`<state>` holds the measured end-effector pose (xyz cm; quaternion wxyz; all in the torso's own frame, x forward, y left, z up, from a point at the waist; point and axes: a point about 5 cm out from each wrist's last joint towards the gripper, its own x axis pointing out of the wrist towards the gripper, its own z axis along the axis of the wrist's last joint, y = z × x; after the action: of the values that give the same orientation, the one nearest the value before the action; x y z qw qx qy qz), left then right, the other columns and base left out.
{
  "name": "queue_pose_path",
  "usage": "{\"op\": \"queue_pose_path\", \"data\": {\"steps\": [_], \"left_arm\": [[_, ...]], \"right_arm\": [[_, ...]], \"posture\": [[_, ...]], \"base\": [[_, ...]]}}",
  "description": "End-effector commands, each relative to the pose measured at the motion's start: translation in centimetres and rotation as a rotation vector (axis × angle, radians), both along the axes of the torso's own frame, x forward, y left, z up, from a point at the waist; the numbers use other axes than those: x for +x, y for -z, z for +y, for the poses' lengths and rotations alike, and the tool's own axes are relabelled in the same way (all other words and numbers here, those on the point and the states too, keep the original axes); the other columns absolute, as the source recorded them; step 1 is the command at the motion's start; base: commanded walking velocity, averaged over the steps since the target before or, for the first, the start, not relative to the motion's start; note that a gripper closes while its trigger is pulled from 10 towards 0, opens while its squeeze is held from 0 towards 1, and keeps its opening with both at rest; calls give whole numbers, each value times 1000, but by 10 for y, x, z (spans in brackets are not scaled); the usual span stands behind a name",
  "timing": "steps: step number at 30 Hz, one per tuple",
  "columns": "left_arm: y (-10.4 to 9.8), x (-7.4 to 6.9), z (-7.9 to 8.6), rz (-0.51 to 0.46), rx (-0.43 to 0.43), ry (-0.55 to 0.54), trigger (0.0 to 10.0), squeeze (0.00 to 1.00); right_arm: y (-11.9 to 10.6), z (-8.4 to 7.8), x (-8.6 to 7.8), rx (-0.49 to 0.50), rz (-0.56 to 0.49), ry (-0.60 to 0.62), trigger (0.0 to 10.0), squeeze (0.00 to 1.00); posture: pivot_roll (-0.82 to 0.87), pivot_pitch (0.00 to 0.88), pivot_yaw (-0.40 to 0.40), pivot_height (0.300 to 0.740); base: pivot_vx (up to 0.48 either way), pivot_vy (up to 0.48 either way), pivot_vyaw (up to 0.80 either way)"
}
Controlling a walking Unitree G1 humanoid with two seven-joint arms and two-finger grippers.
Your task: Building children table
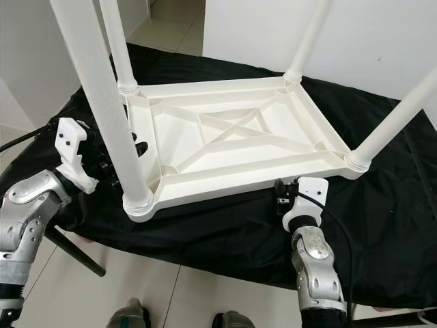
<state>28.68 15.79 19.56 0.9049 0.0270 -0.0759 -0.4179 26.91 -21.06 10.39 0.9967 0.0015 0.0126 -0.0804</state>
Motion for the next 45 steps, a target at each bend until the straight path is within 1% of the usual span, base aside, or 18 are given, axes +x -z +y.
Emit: {"op": "queue_pose_path", "data": {"steps": [1,2,3,4,6,10,13,19,22,24,27,31,33,34,36,37,40,45], "left_arm": [[1,-18,-19,-1,38,348,10000,0],[2,-19,-21,6,41,353,10000,0],[2,-19,-21,6,41,353,10000,0],[3,-19,-21,12,47,358,10000,0],[3,-20,-22,18,37,368,10000,0],[2,-23,-24,32,22,387,10000,0],[1,-28,-30,61,-7,414,10000,0],[7,-42,-47,104,-53,452,10000,0],[7,-42,-47,104,-53,452,10000,0],[9,-49,-54,121,-65,477,10000,0],[11,-52,-58,131,-67,494,10000,0],[12,-66,-67,157,-84,551,10000,0],[12,-69,-69,163,-85,564,10000,0],[12,-69,-69,163,-85,564,10000,0],[11,-72,-72,160,-85,575,10000,0],[11,-72,-72,160,-85,575,10000,0],[10,-74,-78,158,-96,579,10000,0],[9,-76,-83,157,-100,589,10000,0]], "right_arm": [[3,-5,2,2,0,70,10000,0],[4,-7,4,3,-4,118,10000,0],[4,-7,4,3,-4,118,10000,0],[6,-10,4,13,-4,170,10000,0],[8,-11,5,22,-5,207,10000,0],[10,-9,6,42,-11,221,10000,0],[11,-9,10,71,-20,254,10000,0],[7,-21,25,123,-34,328,10000,0],[7,-21,25,123,-34,328,10000,0],[7,-24,32,135,-34,335,10000,0],[6,-25,37,133,-33,329,10000,0],[4,-25,54,138,-16,271,10000,0],[4,-24,58,142,-10,253,10000,0],[4,-24,58,142,-10,253,10000,0],[1,-23,67,140,3,212,10000,0],[1,-23,67,140,3,212,10000,0],[-3,-19,78,128,8,162,10000,0],[-5,-16,83,141,8,123,10000,0]], "posture": [[91,46,-61,740],[90,50,-63,740],[90,50,-63,740],[84,53,-56,740],[82,54,-54,740],[75,58,-48,740],[72,62,-47,740],[78,69,-56,740],[78,69,-56,740],[81,77,-62,740],[82,79,-66,740],[88,84,-74,740],[88,84,-74,740],[88,84,-74,740],[89,86,-78,740],[89,86,-78,740],[87,90,-74,740],[83,95,-72,740]], "base": [[0,0,0],[0,0,0],[0,0,0],[0,0,0],[0,0,0],[0,0,0],[0,0,0],[0,0,0],[0,0,0],[0,0,0],[0,0,0],[0,0,0],[0,0,0],[0,0,0],[0,0,0],[0,0,0],[0,0,0],[0,0,0]]}}
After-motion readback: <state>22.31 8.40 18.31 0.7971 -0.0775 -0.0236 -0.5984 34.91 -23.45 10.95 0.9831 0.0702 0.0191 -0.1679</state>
